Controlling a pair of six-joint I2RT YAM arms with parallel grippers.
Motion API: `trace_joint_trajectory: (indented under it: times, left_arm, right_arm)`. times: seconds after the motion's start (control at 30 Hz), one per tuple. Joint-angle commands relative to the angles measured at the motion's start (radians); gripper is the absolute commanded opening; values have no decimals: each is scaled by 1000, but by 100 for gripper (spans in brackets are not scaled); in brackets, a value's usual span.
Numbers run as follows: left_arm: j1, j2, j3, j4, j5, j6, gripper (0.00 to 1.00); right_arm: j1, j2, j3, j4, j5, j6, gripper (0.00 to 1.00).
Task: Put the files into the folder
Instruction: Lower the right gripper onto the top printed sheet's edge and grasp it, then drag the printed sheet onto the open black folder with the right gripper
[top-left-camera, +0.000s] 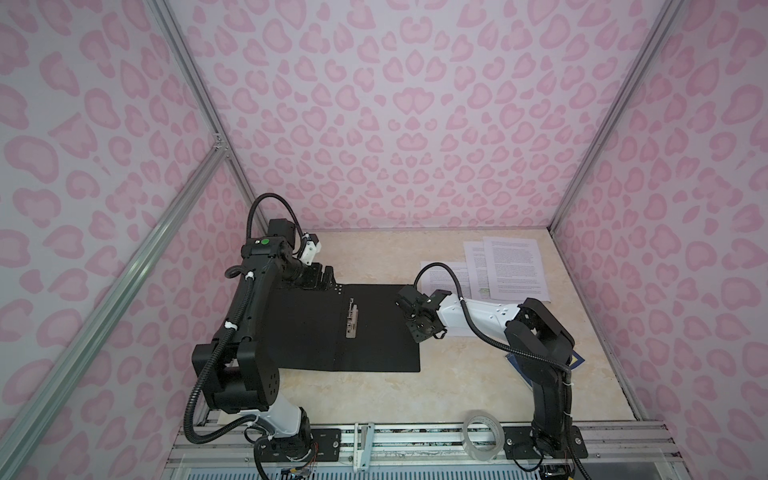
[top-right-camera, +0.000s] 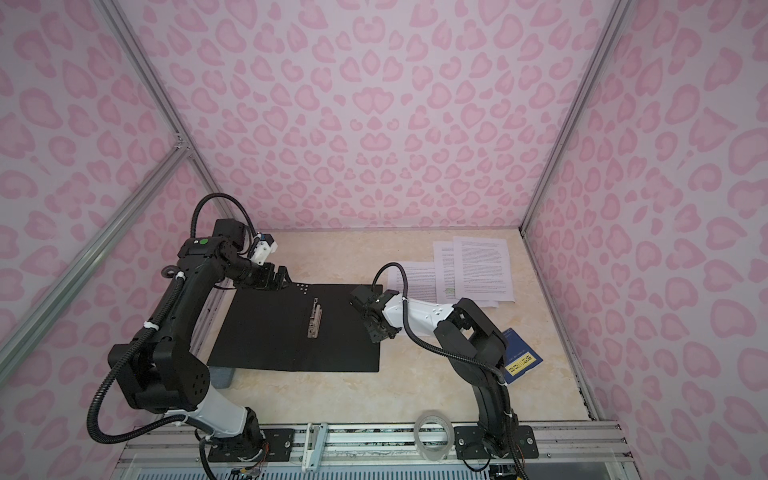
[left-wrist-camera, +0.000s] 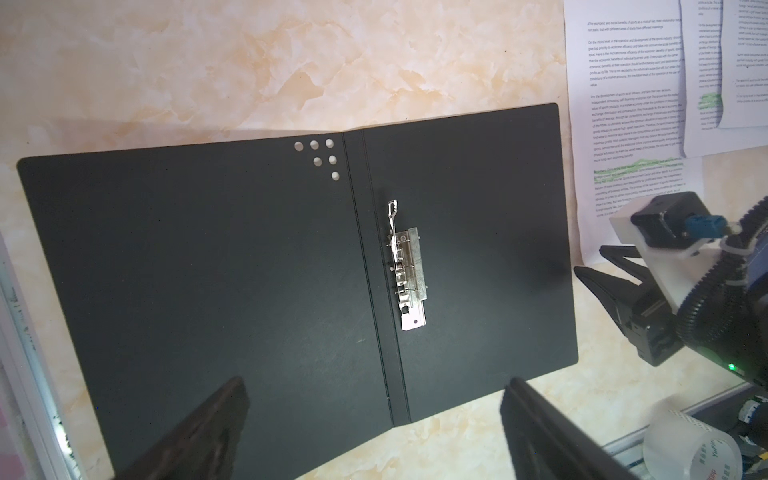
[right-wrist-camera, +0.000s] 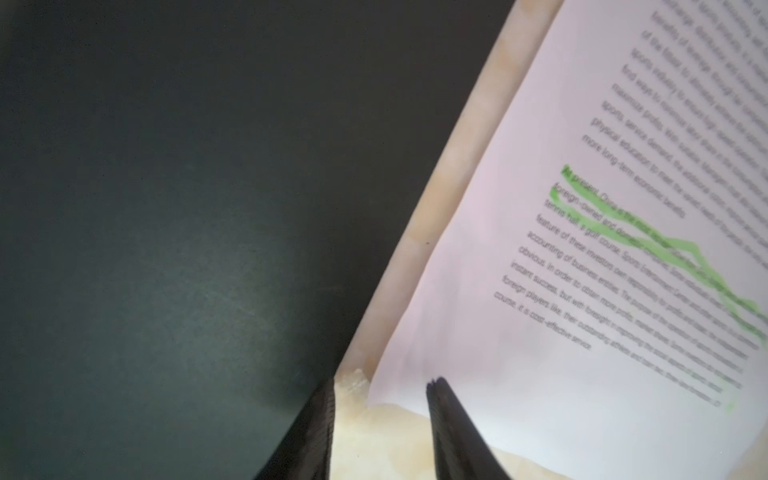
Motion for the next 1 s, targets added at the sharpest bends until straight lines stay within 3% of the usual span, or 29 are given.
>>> trace_joint_trajectory:
  times: [0.0,0.53,0.97]
  left_arm:
    - [1,-9,4,10,-1,3,98]
    - [0,-4,13,12,-7,3,98]
    - [-2,-1,20,13,-14,-3,98]
  right_arm:
    - [2,10,0,-9,22,12,39]
    - [2,27,-3,-7,20,10,28]
    - [-6,30,-15,-4,-6,-9,0]
